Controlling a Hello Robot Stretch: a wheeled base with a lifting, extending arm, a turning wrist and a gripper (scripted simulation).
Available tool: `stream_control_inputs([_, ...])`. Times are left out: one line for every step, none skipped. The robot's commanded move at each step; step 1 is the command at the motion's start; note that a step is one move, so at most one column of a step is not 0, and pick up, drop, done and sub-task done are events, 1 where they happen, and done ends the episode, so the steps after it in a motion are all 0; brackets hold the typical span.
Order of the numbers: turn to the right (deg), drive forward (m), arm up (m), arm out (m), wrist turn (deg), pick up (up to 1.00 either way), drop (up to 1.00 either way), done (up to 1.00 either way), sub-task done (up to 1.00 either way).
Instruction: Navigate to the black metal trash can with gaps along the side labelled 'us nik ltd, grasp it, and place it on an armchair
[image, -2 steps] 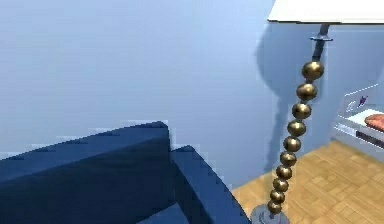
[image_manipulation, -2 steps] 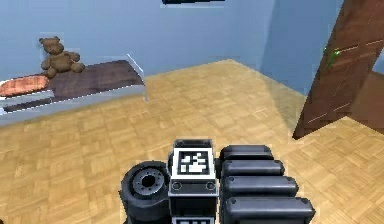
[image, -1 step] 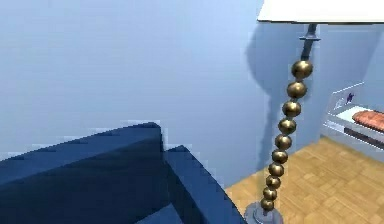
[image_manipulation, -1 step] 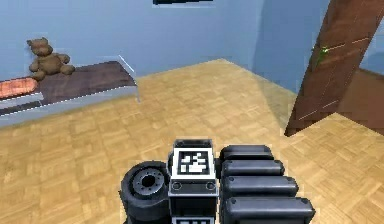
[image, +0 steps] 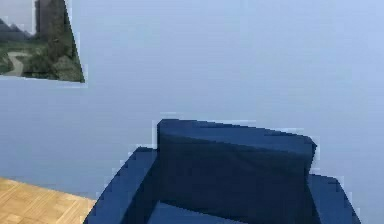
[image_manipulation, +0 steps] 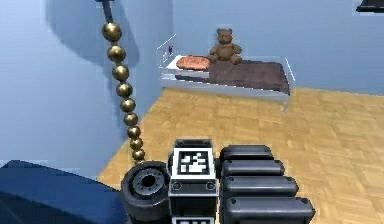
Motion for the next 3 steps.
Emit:
stream_control_inputs([-6.0, 0.00, 0.00, 0.00, 0.0, 0.00, 0.00, 0.00, 0.00])
stream_control_inputs([-42.0, 0.00, 0.00, 0.00, 0.0, 0.00, 0.00, 0.00, 0.00])
stream_control_inputs([0.0, 0.05, 0.00, 0.00, 0.0, 0.00, 0.00, 0.00, 0.00])
